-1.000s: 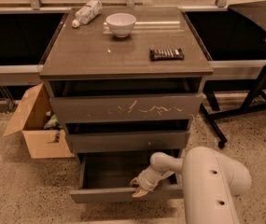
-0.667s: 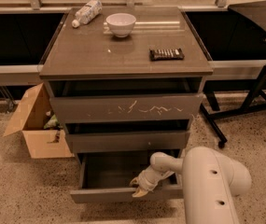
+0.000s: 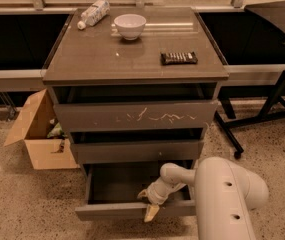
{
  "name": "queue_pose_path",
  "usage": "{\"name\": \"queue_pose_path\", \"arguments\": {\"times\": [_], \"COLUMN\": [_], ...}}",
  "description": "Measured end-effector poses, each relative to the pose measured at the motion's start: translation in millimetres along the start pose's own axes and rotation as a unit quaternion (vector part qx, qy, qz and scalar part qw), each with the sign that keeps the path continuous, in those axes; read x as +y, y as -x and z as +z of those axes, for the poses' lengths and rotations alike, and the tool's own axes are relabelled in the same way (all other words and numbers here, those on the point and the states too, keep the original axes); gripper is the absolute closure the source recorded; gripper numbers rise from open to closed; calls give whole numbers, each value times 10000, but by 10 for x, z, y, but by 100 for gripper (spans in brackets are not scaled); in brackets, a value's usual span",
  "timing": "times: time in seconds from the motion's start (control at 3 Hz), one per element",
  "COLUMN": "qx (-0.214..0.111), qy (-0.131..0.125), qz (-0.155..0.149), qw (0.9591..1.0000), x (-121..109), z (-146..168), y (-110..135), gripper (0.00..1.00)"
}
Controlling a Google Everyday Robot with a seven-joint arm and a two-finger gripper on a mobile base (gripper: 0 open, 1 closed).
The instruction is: Open bottom drawer
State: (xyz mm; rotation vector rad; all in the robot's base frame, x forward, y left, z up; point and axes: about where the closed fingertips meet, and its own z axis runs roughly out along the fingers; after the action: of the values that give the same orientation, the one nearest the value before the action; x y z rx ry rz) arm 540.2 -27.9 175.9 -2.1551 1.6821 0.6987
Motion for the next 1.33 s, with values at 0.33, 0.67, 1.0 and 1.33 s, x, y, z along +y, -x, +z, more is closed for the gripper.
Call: {"name": "queue_pose_path", "arguments": {"times": [0.33,0.67,1.0,1.33], "qx": [-2,-15,-160,-260], "qy": [3,22,220,349], "qz": [-2,-13,-122,-176], "qw": [10000,10000,9996,9989], "x": [2,15,153,249], "z": [4,24,213,340], "y": [2,11,76,115], "gripper": [0,0,23,47]}}
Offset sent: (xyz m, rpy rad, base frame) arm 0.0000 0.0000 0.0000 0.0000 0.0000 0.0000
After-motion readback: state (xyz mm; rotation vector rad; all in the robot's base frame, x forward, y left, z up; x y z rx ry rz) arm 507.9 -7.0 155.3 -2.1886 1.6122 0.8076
